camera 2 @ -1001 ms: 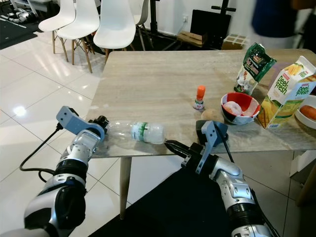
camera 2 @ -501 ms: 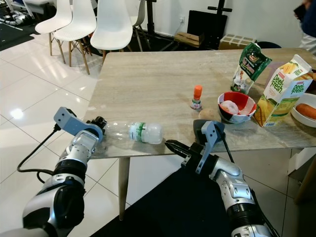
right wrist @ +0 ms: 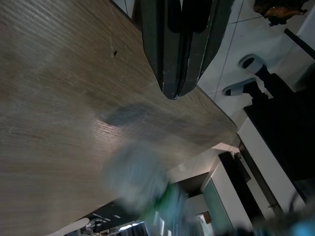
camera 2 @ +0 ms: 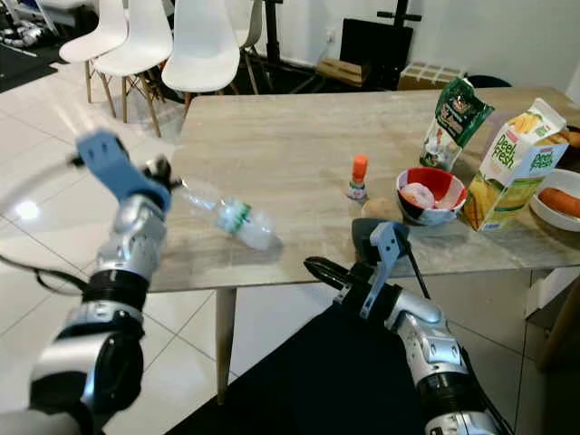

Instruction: Restocking fridge

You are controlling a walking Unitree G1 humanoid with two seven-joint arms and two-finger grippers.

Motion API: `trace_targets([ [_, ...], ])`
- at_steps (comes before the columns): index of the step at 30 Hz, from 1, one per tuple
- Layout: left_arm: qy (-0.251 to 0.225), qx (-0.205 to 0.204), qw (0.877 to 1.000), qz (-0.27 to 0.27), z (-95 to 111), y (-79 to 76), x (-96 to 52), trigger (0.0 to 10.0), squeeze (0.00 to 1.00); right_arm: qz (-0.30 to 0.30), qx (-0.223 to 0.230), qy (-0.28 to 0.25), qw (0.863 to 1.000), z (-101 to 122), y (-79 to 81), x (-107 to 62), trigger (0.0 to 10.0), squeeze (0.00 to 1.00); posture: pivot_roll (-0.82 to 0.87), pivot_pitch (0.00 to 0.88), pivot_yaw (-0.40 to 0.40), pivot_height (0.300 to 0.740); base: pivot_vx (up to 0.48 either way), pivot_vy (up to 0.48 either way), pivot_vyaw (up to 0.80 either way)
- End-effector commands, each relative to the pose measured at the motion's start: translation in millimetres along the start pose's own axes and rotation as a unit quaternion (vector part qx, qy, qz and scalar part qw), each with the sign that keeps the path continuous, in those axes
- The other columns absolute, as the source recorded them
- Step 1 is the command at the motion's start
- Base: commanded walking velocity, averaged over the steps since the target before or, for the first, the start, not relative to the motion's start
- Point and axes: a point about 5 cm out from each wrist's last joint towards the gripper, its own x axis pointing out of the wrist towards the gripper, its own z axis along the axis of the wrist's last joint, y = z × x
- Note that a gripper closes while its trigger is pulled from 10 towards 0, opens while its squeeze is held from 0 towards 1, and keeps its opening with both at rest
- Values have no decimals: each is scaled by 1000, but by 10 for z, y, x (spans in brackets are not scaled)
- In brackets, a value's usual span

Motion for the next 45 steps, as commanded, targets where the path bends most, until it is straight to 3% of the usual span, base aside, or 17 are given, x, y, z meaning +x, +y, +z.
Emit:
trace_targets([
  [1,-25,26,999,-12,103,-13,12,0,0,-4,-4,4,1000,-5,-16,2,10000,0,-58,73,34,740,0,0,0],
  [4,-82,89,991,-60,396,-217,51,0,0,-7,-4,0,1000,5,-22,14,10000,0,-58,72,36,740,0,0,0],
  [6,-82,89,991,-60,396,-217,51,0,0,-7,-4,0,1000,5,-22,14,10000,0,-58,72,36,740,0,0,0],
  [8,-89,129,983,-92,510,-328,77,471,0,-12,-4,-3,1000,21,-37,13,10000,0,-59,72,39,740,0,0,0],
  [14,-90,188,972,-107,561,-368,88,0,0,-18,-4,-7,1000,30,-51,6,10000,0,-60,71,42,740,0,0,0],
  [16,-90,240,960,-116,580,-371,91,0,0,-21,-2,-9,1000,32,-54,0,10000,0,-59,72,43,740,0,0,0],
  [17,-90,240,960,-116,580,-371,91,0,0,-21,-2,-9,1000,32,-54,0,10000,0,-59,72,43,740,0,0,0],
  [19,-80,287,947,-120,559,-347,98,0,0,-23,-1,-9,1000,24,-54,0,10000,0,-58,74,41,740,0,0,0],
  [21,-76,307,941,-121,545,-336,101,0,0,-24,0,-9,1000,20,-54,0,10000,0,-57,75,41,740,0,0,0],
  [26,-42,341,931,-120,419,-255,106,0,0,-27,3,-9,1000,9,-55,4,10000,0,-57,76,41,740,0,0,0],
  [30,-42,366,922,-117,382,-224,103,0,0,-30,5,-11,999,7,-57,5,10000,0,-58,77,41,740,0,0,0],
  [40,-107,413,899,-99,311,-185,60,0,0,-52,19,-22,998,-19,-71,-10,10000,0,-57,81,43,740,0,0,0],
  [45,-120,408,899,-105,259,-214,37,0,0,-54,21,-24,998,-32,-60,-7,10000,0,-58,82,46,740,0,0,0],
])
